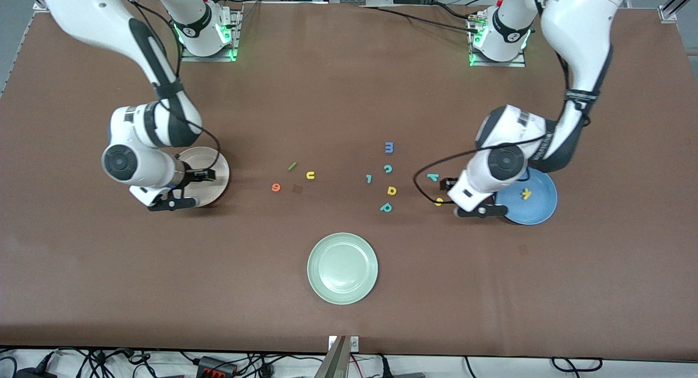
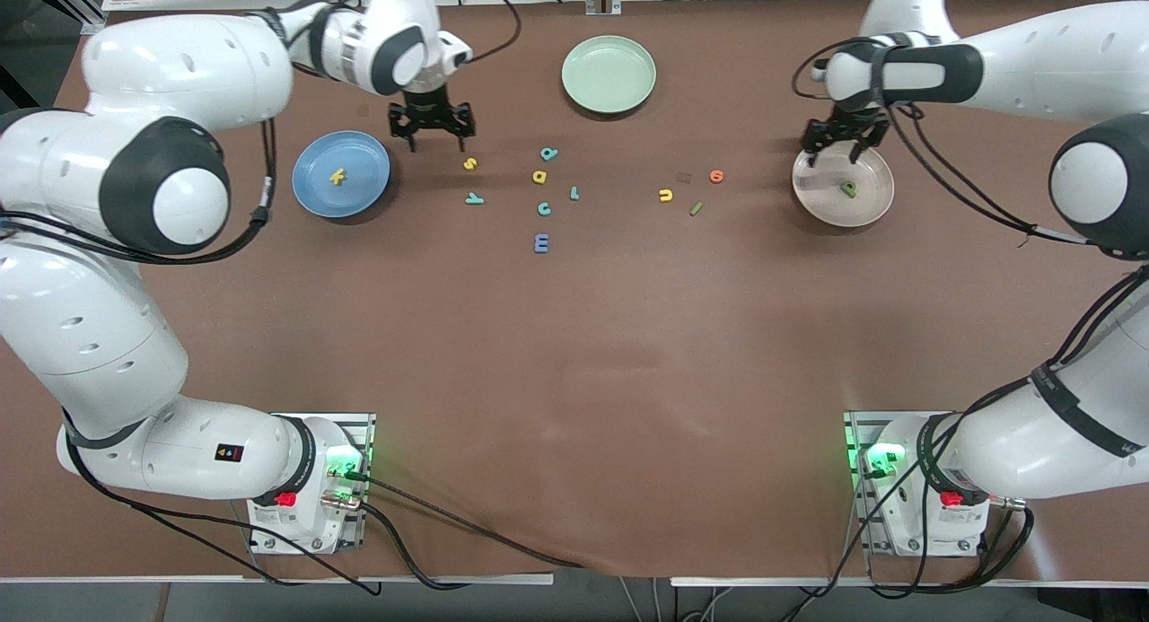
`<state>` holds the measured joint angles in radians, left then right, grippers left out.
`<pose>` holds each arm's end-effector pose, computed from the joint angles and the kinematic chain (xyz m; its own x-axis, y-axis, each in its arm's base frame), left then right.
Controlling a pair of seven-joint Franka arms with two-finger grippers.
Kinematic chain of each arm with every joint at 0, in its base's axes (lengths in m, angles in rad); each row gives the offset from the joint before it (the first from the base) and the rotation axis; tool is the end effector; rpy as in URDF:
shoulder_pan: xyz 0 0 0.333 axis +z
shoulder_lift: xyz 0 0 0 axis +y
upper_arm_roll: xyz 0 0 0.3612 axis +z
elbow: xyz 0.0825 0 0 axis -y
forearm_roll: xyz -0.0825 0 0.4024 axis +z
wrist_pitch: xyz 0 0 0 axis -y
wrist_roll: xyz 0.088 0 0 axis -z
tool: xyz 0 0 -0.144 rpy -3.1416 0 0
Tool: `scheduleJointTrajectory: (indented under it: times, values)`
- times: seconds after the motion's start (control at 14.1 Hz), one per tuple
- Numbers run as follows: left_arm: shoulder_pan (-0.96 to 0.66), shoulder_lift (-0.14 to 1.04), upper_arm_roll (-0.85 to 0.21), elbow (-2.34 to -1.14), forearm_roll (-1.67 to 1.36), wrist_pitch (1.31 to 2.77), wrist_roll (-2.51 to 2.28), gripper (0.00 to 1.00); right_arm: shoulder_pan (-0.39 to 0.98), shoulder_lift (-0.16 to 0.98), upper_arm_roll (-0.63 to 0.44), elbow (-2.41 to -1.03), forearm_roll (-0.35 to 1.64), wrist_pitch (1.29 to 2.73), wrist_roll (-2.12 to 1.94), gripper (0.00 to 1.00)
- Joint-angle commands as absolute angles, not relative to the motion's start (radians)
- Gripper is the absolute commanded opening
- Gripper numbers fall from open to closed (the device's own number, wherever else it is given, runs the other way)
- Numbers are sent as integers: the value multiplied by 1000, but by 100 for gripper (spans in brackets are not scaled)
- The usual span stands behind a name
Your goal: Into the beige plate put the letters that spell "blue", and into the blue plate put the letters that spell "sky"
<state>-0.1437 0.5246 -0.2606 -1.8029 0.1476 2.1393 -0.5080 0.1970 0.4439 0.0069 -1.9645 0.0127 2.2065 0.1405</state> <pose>0.6176 -0.2412 0.2398 0.9872 0.0407 -0.1541 0.0313 -0.9975 -0.0627 0.6046 0.1258 0.2213 0.9784 0.0516 -0.2002 0.0561 -0.9983 0.0167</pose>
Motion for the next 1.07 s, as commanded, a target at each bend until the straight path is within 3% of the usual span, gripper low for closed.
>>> scheduleJointTrajectory:
  times: [0.0,0.21,0.5,0.71,1.0]
  values:
    - [-156,593,-259,-1769,175,2206,-511,100,317,433,5,-1973,26,2210,372,100]
    - [-155,640,-259,-1772,176,2319,-457,100,460,459,5,-1974,26,2276,666,100]
    - [-149,664,-258,-1773,178,2335,-410,73,558,535,6,-1973,26,2449,995,100]
    - [-153,684,-256,-1773,178,2382,-408,69,586,561,6,-1973,26,2487,1149,100]
    - [-153,686,-255,-1778,198,2390,-407,53,580,561,18,-1979,28,2480,1206,86]
